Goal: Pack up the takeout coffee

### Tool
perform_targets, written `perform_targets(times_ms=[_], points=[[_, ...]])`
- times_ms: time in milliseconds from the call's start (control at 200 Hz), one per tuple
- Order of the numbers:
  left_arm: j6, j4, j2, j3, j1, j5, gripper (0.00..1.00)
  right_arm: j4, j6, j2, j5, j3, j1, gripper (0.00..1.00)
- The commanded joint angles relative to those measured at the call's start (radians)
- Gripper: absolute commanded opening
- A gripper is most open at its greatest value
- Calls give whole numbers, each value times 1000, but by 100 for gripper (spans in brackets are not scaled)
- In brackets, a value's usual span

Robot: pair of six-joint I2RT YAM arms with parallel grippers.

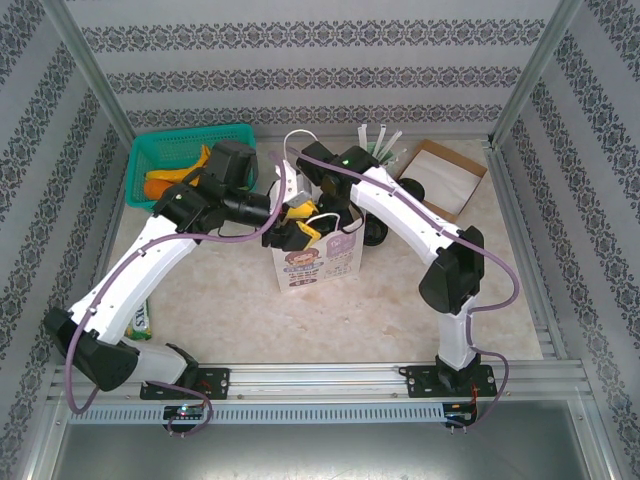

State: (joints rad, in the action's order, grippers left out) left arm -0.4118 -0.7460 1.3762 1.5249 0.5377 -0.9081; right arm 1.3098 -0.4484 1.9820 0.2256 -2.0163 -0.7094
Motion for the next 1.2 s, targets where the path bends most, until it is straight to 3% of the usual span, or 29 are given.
perform_targets(times_ms=[0,195,684,1199], points=[[-18,3,4,46,20,12,39,23,-34,21,-32,-22,-11,0],[-25,-1,-7,58,32,-34,0,51,-78,33,-66,-29,-10,0],[-25,27,-29,36,42,-61,0,-18,-157,40,-150,27,-13,0],[-42,55,-53,-8,24,-32,3,-84,-93,24,-142,117,-33,0]])
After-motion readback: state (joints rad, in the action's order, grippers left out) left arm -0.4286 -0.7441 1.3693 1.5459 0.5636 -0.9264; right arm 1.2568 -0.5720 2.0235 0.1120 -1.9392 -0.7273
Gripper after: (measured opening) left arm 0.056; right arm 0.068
